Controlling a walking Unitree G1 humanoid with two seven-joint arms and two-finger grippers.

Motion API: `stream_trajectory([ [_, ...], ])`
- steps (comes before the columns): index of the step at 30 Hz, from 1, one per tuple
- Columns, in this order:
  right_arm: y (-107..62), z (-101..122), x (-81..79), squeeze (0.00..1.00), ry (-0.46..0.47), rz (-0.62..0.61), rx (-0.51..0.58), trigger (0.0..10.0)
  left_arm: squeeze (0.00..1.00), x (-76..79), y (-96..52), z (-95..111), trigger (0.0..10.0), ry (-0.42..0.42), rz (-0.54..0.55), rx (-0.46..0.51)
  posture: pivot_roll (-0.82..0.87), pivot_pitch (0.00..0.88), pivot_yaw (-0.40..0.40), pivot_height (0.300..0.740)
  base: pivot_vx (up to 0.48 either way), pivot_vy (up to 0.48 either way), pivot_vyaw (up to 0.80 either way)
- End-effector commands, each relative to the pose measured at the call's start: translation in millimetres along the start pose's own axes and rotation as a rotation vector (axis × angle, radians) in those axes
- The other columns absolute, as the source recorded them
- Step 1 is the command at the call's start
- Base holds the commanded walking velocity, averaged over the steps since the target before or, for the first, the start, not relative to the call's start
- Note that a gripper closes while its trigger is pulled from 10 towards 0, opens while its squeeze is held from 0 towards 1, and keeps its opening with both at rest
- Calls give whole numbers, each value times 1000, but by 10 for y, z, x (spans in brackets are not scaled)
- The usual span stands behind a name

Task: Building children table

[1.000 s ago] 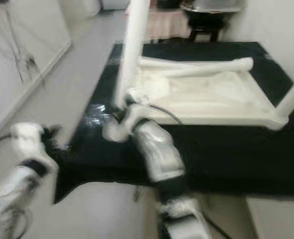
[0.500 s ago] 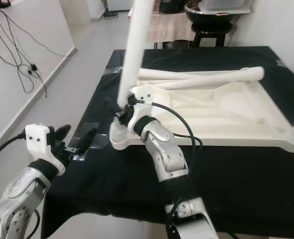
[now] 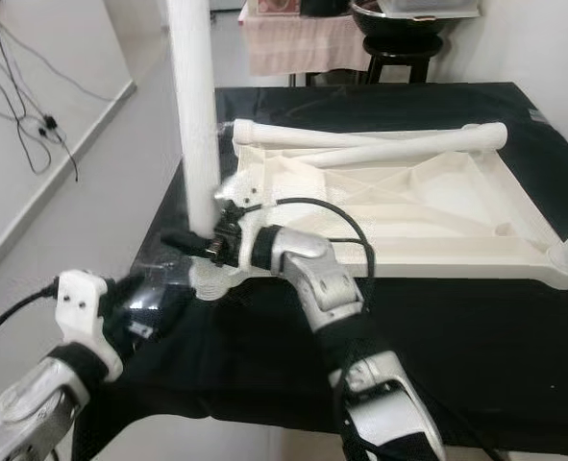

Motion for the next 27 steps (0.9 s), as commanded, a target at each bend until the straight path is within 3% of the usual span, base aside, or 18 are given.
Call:
stream_trajectory([
  [1,52,45,-69,0,-12,75,13,10000,0,62,-60,-29,10000,22,-17,-30,4,199,27,740,0,0,0],
  [2,82,146,-42,0,-21,120,12,10000,0,147,-138,-20,10000,33,-39,-41,16,224,22,740,0,0,0],
  [8,34,335,31,0,-15,147,26,10000,0,210,-239,17,10000,66,-59,-52,38,270,11,740,0,0,0],
  [13,-185,612,78,0,39,249,71,10000,0,262,-355,71,10000,105,-69,-63,45,309,21,740,0,0,0],
  [20,-307,656,99,0,14,286,65,10000,0,249,-386,67,10000,125,-79,-73,52,317,42,740,0,0,0],
  [27,-359,564,144,0,-78,279,-3,10000,0,326,-455,37,10000,126,-130,-97,58,314,63,740,0,0,0],
])
Point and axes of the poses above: a point about 5 cm out from each wrist's last joint towards the gripper, its own y axis pointing out of the wrist towards the gripper, its own z axis along the axis of the wrist's last joint, x = y × z, the point moved 6 cm from there along y, pointing out of the wrist towards the gripper, and after that the axes turned 14 degrees about y, right-handed, at the moved point
